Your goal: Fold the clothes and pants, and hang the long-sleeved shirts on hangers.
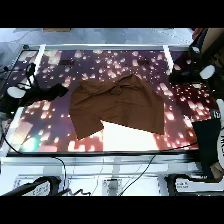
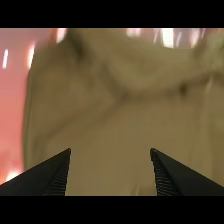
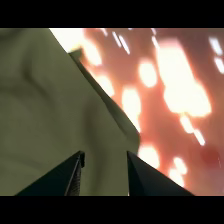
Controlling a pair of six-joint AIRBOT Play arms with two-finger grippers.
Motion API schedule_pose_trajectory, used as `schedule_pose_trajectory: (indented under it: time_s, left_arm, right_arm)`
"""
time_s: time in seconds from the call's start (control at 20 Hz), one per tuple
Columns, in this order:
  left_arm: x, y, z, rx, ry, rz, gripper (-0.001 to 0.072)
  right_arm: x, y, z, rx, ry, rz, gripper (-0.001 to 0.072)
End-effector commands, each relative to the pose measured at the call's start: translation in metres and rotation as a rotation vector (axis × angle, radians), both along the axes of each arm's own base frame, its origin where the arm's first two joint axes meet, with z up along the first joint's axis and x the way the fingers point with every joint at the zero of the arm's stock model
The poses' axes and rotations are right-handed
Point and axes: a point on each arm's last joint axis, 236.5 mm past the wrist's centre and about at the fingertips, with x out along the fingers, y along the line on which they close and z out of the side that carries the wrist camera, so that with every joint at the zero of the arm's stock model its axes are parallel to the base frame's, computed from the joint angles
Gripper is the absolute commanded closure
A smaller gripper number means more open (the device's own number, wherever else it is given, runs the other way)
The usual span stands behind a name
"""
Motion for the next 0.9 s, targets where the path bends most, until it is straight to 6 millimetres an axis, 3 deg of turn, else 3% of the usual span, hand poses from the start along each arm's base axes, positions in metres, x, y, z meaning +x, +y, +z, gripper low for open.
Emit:
schedule_pose_trajectory:
  time_s: [0.0, 0.2, 0.25, 0.3, 0.5, 0.65, 0.85]
  left_arm:
    - [-0.049, 0.012, -0.028, -0.043, 0.19, -0.068, 0.0173]
    - [-0.063, 0.014, -0.071, -0.018, 0.235, -0.095, 0.0162]
    - [-0.061, 0.016, -0.081, -0.012, 0.242, -0.089, 0.0125]
    - [-0.057, 0.019, -0.09, -0.011, 0.25, -0.075, 0.0075]
    - [-0.04, 0.025, -0.129, -0.025, 0.278, -0.023, 0.0075]
    - [-0.02, 0.024, -0.143, -0.054, 0.245, -0.019, 0.0087]
    - [0.002, 0.022, -0.155, -0.079, 0.268, -0.045, 0.0087]
  right_arm:
    - [-0.059, -0.044, -0.022, -0.003, 0.211, 0.033, 0.0487]
    - [-0.081, -0.079, -0.032, 0.086, 0.237, -0.037, 0.0486]
    - [-0.086, -0.085, -0.036, 0.098, 0.244, -0.044, 0.0483]
    - [-0.091, -0.088, -0.041, 0.112, 0.257, -0.055, 0.046]
    - [-0.101, -0.086, -0.059, 0.136, 0.289, -0.047, 0.046]
    - [-0.095, -0.083, -0.058, 0.156, 0.261, -0.055, 0.046]
    - [-0.067, -0.073, -0.041, 0.235, 0.136, -0.083, 0.0462]
